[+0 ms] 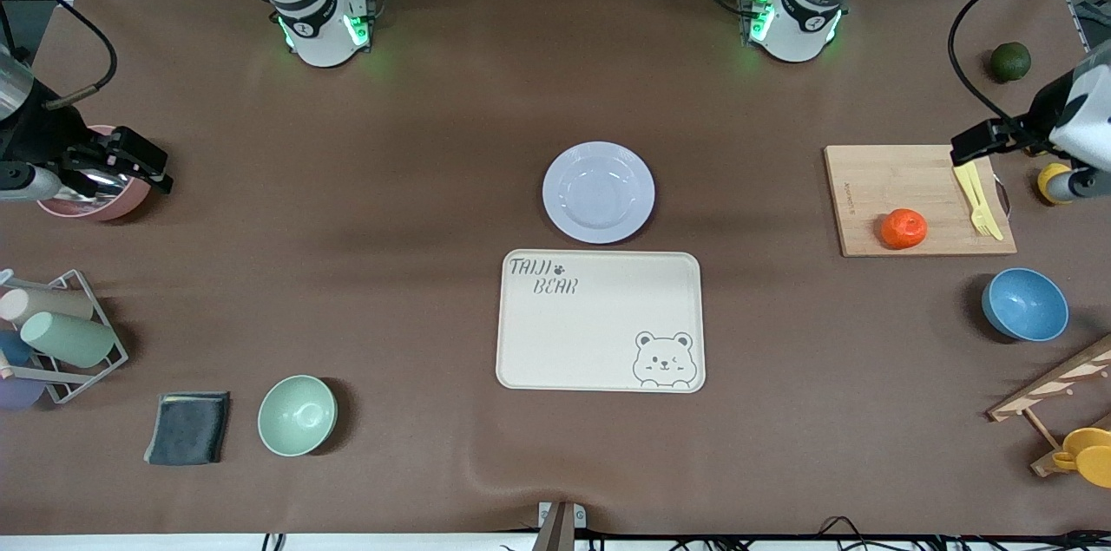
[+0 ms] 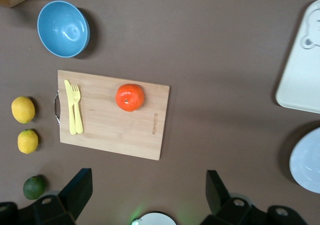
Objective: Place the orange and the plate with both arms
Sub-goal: 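Move the left gripper toward the orange on the cutting board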
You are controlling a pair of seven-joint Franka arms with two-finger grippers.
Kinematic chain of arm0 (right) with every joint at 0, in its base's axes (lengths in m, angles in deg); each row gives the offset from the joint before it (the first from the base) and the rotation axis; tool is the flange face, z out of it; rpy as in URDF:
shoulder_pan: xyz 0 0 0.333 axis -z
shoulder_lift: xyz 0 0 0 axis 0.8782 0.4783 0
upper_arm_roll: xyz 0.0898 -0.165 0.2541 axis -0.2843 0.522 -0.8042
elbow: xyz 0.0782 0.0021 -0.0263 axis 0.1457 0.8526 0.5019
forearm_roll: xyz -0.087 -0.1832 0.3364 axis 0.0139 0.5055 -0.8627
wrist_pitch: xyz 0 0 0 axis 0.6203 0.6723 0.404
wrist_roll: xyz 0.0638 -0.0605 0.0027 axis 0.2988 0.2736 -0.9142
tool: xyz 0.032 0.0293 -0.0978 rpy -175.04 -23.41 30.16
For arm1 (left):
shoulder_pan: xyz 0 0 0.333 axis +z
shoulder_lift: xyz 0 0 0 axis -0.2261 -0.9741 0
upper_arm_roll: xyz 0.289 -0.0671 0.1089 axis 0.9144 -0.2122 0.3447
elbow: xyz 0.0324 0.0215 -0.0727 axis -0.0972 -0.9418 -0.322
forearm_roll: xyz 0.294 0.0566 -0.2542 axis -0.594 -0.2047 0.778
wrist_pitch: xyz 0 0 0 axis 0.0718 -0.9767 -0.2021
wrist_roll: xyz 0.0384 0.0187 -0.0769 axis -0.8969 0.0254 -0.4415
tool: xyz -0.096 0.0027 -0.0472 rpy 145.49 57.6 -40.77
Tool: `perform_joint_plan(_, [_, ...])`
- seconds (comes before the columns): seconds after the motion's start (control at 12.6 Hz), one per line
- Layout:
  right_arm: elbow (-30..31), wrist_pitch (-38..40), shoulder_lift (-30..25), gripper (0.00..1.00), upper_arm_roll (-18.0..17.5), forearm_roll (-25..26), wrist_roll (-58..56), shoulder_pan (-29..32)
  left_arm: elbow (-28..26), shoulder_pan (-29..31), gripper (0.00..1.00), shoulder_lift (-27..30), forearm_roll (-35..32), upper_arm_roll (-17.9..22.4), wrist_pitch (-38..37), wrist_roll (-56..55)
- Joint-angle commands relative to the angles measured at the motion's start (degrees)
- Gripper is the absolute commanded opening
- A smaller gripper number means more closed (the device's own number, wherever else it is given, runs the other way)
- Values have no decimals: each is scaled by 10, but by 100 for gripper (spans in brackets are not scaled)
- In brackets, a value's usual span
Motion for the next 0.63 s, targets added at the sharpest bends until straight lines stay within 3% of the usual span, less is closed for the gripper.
perform_joint_plan(0.0, [-5,20,11,100,-3,0,7,3,-51,16,100,8,-17,-4,56,-8])
perform_joint_plan(0.56, [12,26,43,100,-3,-76,48,-3,-157,37,100,6,-17,-4,182,-8])
